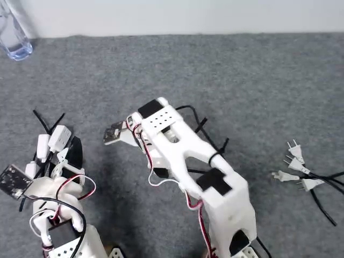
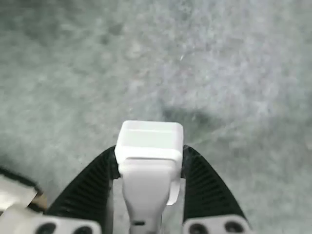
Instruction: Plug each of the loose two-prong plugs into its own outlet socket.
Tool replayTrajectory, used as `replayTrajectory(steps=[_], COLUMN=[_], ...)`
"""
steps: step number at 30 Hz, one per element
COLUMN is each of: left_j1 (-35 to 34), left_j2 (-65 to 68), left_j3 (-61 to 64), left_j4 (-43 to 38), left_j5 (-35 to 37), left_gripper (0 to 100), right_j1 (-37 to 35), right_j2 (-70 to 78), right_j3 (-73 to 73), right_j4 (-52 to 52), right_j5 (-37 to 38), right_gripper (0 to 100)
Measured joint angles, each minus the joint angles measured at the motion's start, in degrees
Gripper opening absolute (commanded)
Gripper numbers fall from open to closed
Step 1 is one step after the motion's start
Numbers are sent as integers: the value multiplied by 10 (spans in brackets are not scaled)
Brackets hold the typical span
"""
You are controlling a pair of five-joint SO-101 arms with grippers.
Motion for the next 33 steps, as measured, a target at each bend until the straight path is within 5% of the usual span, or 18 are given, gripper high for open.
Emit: replayTrajectory(steps=[19,26,33], left_j1=[0,0,0], left_j2=[0,0,0], left_j3=[0,0,0], left_j4=[0,0,0], left_j5=[0,0,0], left_gripper=[348,347,347], right_j1=[167,273,292], right_j2=[-285,-268,-151], right_j3=[-25,3,93], right_j4=[31,-199,-585], right_j5=[84,89,107], right_gripper=[8,8,8])
